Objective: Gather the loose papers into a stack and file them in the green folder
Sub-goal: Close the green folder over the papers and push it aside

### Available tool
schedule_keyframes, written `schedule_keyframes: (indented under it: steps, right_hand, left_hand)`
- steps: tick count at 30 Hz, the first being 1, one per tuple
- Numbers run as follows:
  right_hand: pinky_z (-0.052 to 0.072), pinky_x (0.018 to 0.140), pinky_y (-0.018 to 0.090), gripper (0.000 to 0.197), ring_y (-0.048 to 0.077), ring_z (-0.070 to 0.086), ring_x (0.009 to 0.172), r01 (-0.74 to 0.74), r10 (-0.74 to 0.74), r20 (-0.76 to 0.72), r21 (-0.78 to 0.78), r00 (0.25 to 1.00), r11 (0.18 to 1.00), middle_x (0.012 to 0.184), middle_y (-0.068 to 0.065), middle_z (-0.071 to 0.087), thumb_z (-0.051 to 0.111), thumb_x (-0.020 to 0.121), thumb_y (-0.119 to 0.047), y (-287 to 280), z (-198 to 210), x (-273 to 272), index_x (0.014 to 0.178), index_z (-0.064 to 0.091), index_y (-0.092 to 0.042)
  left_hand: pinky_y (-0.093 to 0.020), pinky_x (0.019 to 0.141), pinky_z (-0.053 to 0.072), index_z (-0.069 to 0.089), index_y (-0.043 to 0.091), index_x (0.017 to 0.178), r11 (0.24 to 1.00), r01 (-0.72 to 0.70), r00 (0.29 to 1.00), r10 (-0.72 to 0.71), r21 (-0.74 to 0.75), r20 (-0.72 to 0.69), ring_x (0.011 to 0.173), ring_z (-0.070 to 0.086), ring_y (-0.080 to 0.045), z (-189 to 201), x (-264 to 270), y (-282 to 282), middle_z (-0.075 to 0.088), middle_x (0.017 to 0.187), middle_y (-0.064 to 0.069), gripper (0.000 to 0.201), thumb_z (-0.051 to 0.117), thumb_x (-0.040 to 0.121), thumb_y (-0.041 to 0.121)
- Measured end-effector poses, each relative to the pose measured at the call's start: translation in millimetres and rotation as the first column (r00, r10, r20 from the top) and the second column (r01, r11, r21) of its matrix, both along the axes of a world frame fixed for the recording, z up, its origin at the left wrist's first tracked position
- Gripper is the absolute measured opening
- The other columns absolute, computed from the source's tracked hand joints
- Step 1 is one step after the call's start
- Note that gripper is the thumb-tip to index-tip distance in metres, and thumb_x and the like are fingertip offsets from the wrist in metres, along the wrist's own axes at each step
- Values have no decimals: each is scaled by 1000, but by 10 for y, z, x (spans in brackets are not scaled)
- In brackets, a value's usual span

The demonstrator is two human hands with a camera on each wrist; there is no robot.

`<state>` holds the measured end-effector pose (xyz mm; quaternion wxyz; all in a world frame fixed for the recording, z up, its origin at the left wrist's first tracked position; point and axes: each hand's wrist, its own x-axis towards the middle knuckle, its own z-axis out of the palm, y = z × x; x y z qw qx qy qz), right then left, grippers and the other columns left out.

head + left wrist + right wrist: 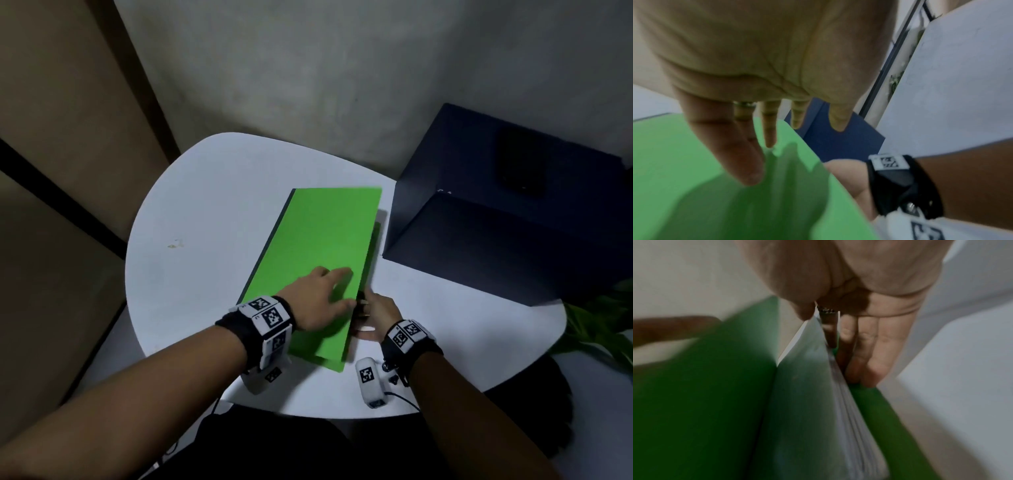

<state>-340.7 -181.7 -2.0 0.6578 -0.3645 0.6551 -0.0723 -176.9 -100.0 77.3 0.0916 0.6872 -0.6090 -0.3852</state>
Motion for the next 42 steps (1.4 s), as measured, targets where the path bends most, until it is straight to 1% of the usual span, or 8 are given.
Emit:
schedule_keyframes:
  steps: [2, 5, 13, 17, 23, 34, 38, 42]
  right_hand:
    - [54, 88, 49, 48, 31, 65, 95, 4, -4, -2, 3, 1000, 1000, 102, 9, 69, 37, 100, -53, -60, 14, -122, 108, 64, -14]
    - [51, 92, 44, 49, 32, 55, 120, -124, 110, -126, -118, 986, 985, 125, 6, 57, 48, 98, -45, -80, -6, -195, 137, 49, -15]
    - [54, 84, 29, 56, 23, 66, 98, -565, 401, -484, -257, 778, 784, 123, 7, 66, 72, 80, -35, 27, -268, 45, 130, 58, -14]
    - [51, 93, 31, 60, 29, 62, 112, -580, 395, -537, -228, 745, 782, 128, 12, 62, 71, 81, -34, -23, -354, 61, 133, 55, -10]
    - [43, 100, 26, 69, 26, 53, 127, -481, 289, -547, -245, 785, 842, 148, 12, 39, 67, 89, -22, -21, -253, 14, 148, 35, -4]
    - [46, 104, 35, 67, 31, 53, 125, -430, 196, -576, -305, 794, 850, 138, 12, 47, 70, 86, -22, -532, -278, 213, 145, 40, -8]
    - [52, 98, 37, 55, 30, 60, 116, -389, 144, -595, -307, 791, 869, 128, 12, 58, 74, 80, -19, -640, -322, 245, 130, 54, -8]
    - [50, 98, 29, 56, 28, 60, 118, -383, 145, -575, -316, 805, 868, 130, 10, 58, 73, 82, -14, -630, -299, 250, 133, 52, -7]
  left_hand:
    - [-56, 108, 39, 22, 34, 150, 999, 20, 999, -22, 39, 40, 131, 46, -33, -224, 48, -11, 40, 149, -7, 67, 49, 92, 54]
    - [-60, 106, 34, 19, 36, 150, 951, -306, 918, 280, 51, 282, 140, 30, -37, -536, 368, -31, 24, 158, -3, 70, 56, 91, 42]
    - [-48, 97, 43, 33, 12, 142, 722, -676, 735, 651, 144, 188, 119, 50, -44, -870, 794, -73, 45, 136, -19, 55, 52, 91, 12]
    - [-35, 83, 49, 59, 2, 112, 723, -644, 757, 650, 251, 67, 99, 61, -32, -879, 992, -56, 64, 108, -12, 34, 64, 91, 28]
    - [-34, 76, 38, 49, 7, 107, 669, -718, 677, 735, 190, -32, 90, 50, -25, -932, 919, -130, 53, 89, -4, 24, 62, 93, 21]
    - [-37, 94, 46, 53, 8, 132, 688, -722, 679, 725, 76, -115, 113, 60, -34, -941, 1041, -1285, 63, 125, -15, 53, 74, 84, 17]
    - [-42, 88, 52, 52, 10, 117, 790, -609, 793, 609, 69, 28, 101, 61, -38, -988, 1001, -1548, 63, 115, -16, 40, 70, 82, 14]
    - [-51, 89, 53, 51, 14, 119, 775, -624, 779, 607, 101, 156, 103, 59, -43, -1080, 996, -1638, 58, 118, -17, 43, 67, 79, 18]
